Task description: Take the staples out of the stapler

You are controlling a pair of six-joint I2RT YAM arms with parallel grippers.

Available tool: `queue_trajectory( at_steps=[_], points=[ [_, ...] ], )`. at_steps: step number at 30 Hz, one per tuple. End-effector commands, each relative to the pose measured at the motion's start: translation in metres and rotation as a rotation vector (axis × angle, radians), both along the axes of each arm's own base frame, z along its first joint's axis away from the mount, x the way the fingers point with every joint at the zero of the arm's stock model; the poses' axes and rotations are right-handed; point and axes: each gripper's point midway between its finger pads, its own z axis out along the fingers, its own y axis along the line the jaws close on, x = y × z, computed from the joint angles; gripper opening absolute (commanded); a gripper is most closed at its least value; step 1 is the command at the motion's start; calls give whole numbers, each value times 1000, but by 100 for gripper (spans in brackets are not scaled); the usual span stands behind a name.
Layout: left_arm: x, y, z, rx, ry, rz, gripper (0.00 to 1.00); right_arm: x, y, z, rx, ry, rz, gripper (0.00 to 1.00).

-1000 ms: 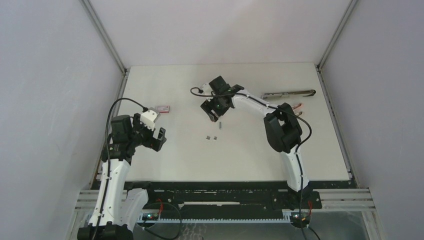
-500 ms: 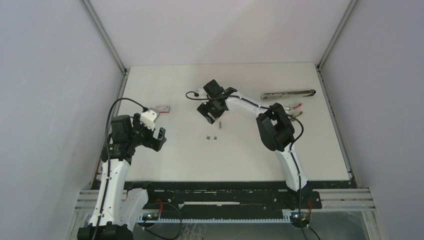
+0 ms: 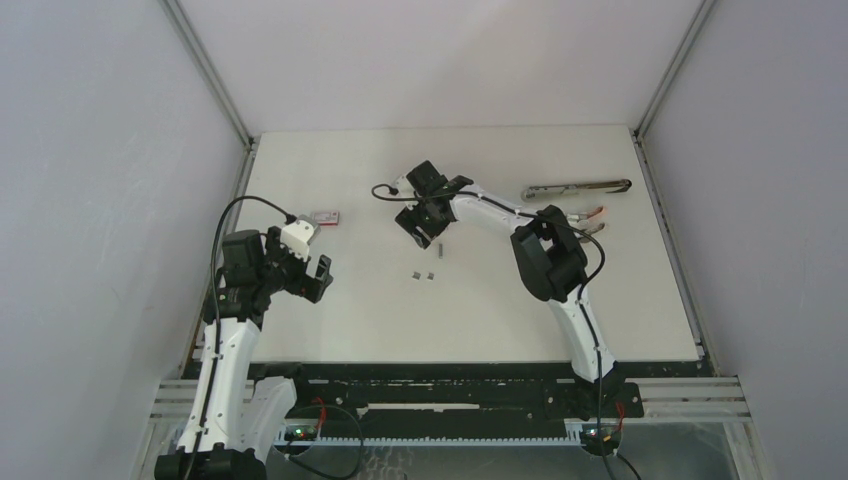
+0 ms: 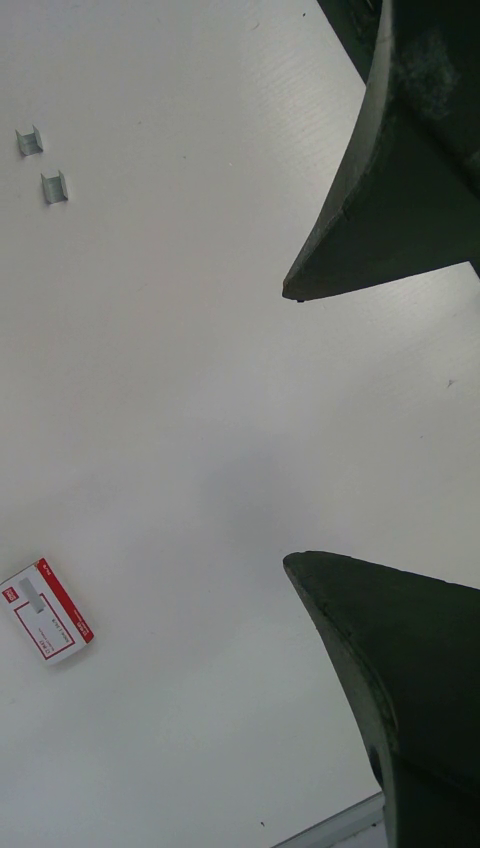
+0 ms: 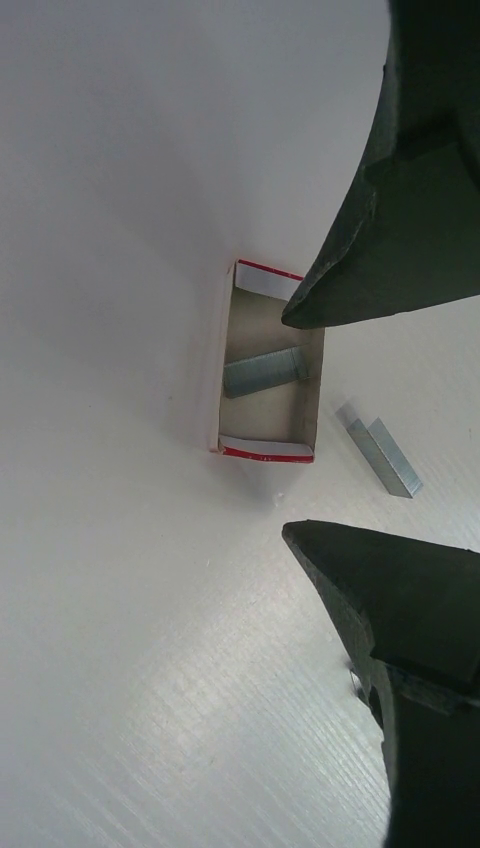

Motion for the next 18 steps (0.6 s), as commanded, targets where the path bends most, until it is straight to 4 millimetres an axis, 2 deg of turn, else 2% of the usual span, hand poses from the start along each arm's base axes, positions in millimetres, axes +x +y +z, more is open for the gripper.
queue_trajectory(
  at_steps=[1,18],
  points=[
    [2,0,1,-15,-18,4,100,13,5,9,28,-29,-18,70],
    [2,-1,0,-16,-12,2,100,13,5,4,34,-13,-19,64]
  ],
)
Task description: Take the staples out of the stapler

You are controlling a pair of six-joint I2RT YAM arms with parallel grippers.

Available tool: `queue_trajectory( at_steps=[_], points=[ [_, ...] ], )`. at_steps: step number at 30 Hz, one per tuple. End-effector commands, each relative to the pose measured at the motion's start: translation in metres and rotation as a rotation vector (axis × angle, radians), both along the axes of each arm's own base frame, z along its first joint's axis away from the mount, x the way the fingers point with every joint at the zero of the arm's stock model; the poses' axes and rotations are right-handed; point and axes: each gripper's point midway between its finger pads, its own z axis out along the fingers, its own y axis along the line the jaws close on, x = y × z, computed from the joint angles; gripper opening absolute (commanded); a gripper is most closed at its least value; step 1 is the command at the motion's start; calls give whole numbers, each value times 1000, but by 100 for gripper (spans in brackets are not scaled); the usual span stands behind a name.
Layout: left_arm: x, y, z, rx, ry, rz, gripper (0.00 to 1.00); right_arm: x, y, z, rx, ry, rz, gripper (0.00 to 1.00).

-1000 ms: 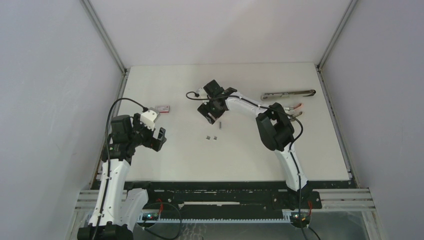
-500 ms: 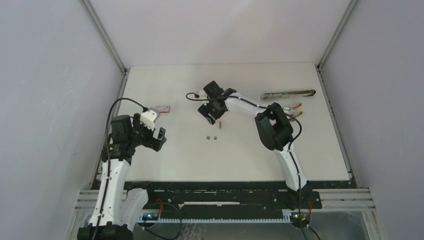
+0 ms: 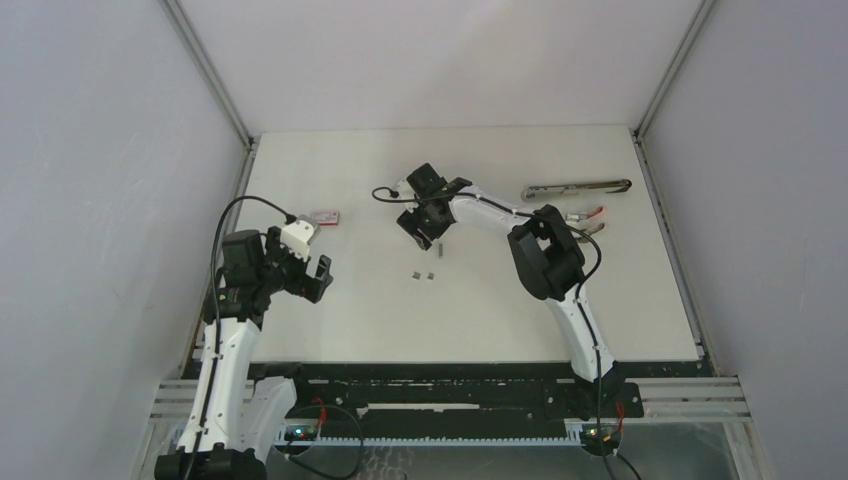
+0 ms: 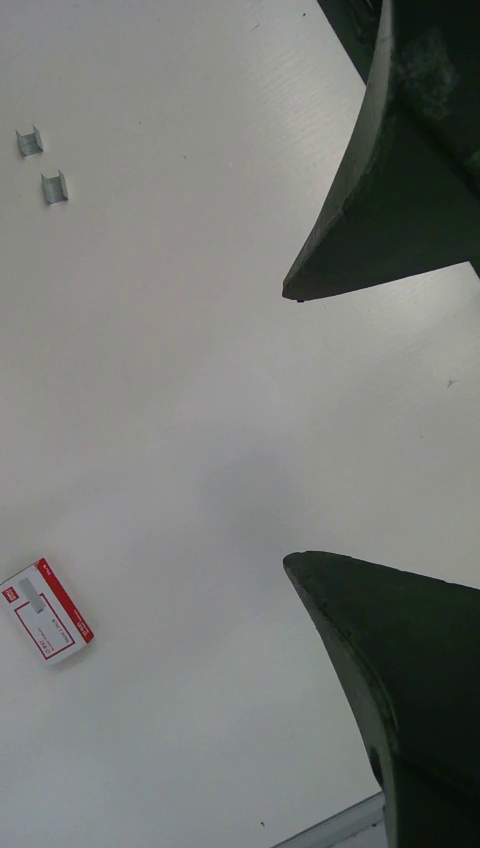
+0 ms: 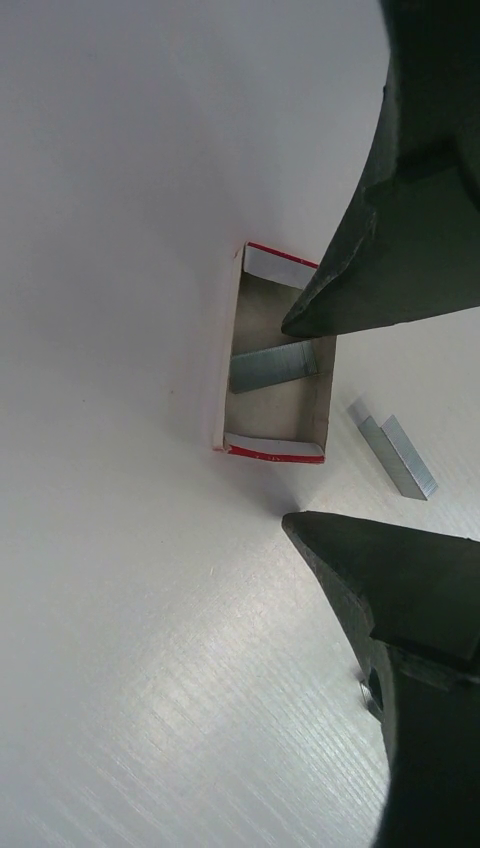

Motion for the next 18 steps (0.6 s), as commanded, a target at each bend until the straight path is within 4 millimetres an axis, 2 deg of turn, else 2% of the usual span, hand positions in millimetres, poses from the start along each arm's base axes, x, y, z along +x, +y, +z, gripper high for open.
queue_trajectory(
  at_steps=[1,10,18],
  points=[
    [2,-1,0,-15,-14,2,100,13,8,15,43,-38,-14,64],
    [2,-1,0,-16,-14,1,100,15,8,16,41,-45,-19,57],
    [2,-1,-1,-17,-11,2,100,16,7,18,37,-58,-17,47]
  ],
)
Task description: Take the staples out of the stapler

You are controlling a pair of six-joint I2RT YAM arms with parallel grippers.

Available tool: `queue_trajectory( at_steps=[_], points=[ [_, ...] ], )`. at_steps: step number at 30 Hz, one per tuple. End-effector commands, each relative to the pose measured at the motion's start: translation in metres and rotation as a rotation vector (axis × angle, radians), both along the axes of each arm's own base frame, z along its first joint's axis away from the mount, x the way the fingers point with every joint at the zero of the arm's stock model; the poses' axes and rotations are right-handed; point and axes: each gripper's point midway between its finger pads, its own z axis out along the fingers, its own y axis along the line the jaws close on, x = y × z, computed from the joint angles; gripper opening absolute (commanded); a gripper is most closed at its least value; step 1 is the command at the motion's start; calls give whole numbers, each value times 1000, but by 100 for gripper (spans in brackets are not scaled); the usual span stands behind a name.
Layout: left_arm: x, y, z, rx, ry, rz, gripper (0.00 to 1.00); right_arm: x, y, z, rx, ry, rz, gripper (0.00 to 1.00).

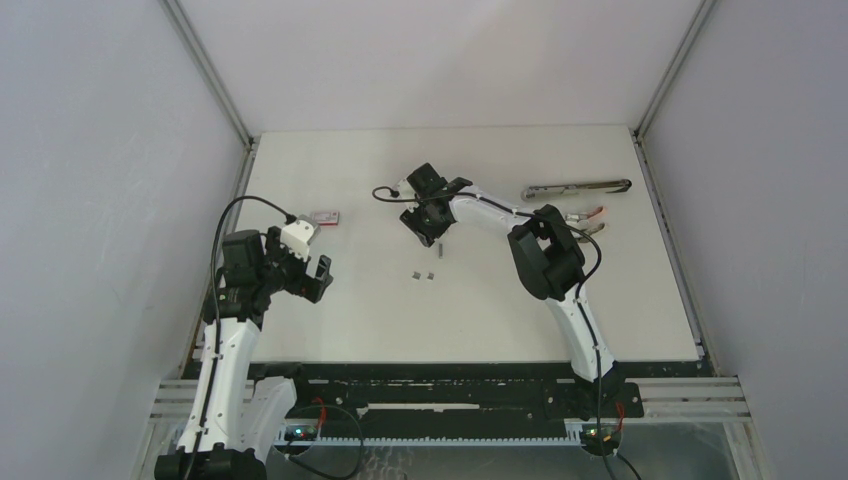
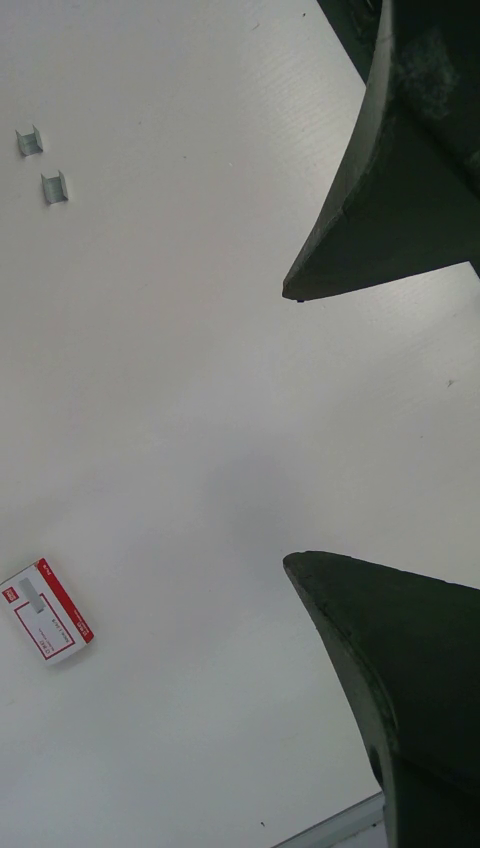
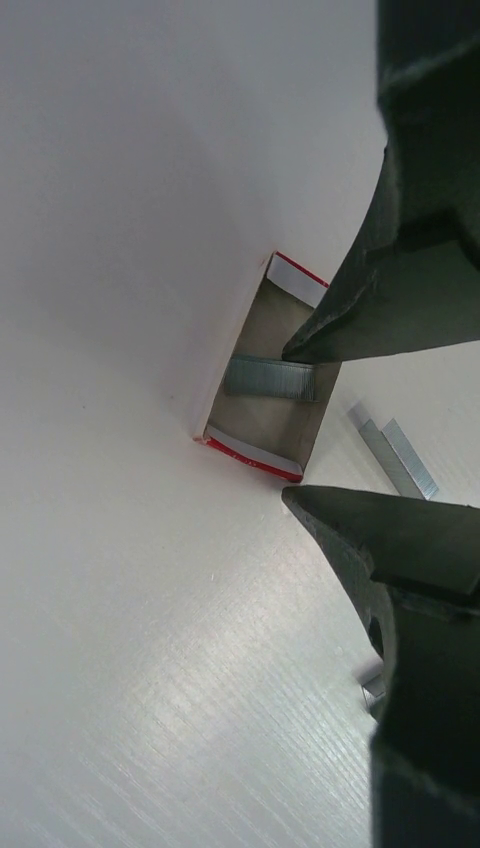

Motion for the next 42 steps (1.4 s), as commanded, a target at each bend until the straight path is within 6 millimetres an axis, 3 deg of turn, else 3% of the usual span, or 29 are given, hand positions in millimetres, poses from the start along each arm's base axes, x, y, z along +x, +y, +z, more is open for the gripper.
queue_trajectory(
  at_steps=[1,21,28,42],
  points=[
    [2,-1,0,-17,-11,2,100,15,9,19,35,-61,-9,47],
    [2,-1,-1,-17,-10,2,100,11,14,27,55,-71,-2,39],
    [1,-1,0,-18,-10,2,100,9,15,31,49,-75,-8,58],
    [2,0,-1,-16,-8,5,100,16,17,43,79,-82,-120,64]
  ],
)
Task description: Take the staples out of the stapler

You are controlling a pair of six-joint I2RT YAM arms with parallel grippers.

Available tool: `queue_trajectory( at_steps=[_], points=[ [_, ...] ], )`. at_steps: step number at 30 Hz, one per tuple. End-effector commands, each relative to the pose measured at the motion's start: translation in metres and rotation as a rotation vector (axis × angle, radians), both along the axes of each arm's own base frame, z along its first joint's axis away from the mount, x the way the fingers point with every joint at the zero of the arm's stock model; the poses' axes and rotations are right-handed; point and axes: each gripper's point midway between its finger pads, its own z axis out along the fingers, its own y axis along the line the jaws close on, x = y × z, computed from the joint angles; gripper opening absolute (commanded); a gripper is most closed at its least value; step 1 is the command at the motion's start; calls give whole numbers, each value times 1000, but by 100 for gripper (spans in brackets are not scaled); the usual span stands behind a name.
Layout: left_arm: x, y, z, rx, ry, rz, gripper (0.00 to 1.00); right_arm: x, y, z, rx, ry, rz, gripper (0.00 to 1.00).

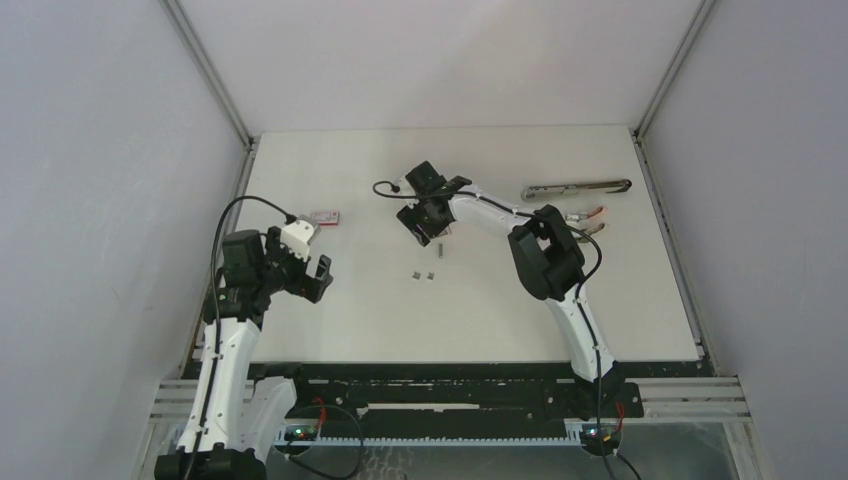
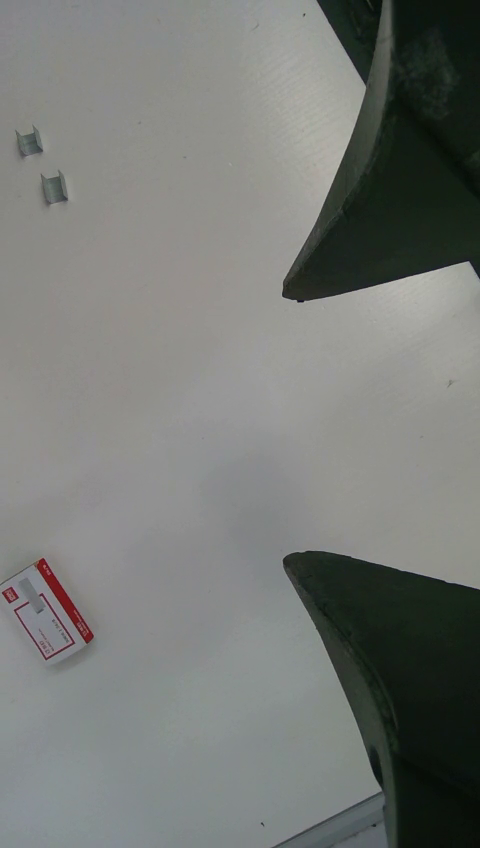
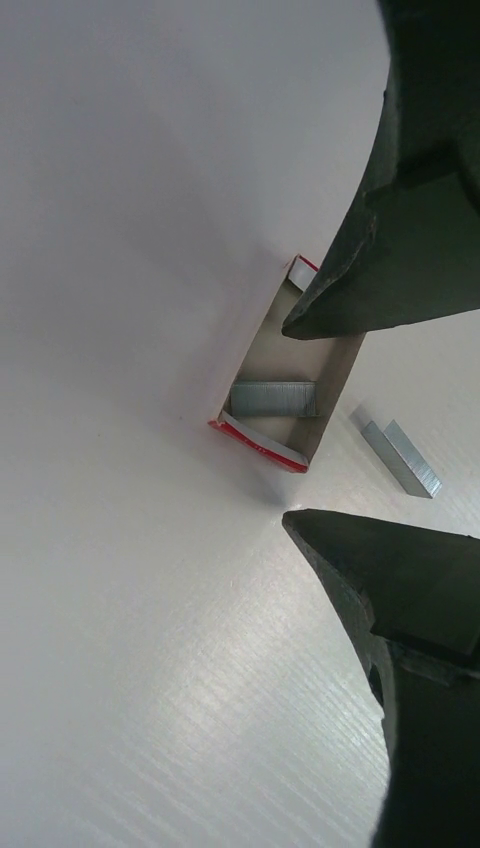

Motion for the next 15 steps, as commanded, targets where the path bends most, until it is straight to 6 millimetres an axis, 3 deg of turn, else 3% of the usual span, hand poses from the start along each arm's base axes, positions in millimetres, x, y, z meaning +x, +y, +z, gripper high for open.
queue_trajectory(
  at_steps=[1,10,15],
  points=[
    [2,0,-1,-16,-7,5,100,15,14,39,84,-68,-73,64],
    [2,0,0,-16,-10,4,100,12,22,34,94,-32,-75,62],
    [2,-1,-1,-17,-8,2,100,16,19,56,139,-43,-54,58]
  ],
)
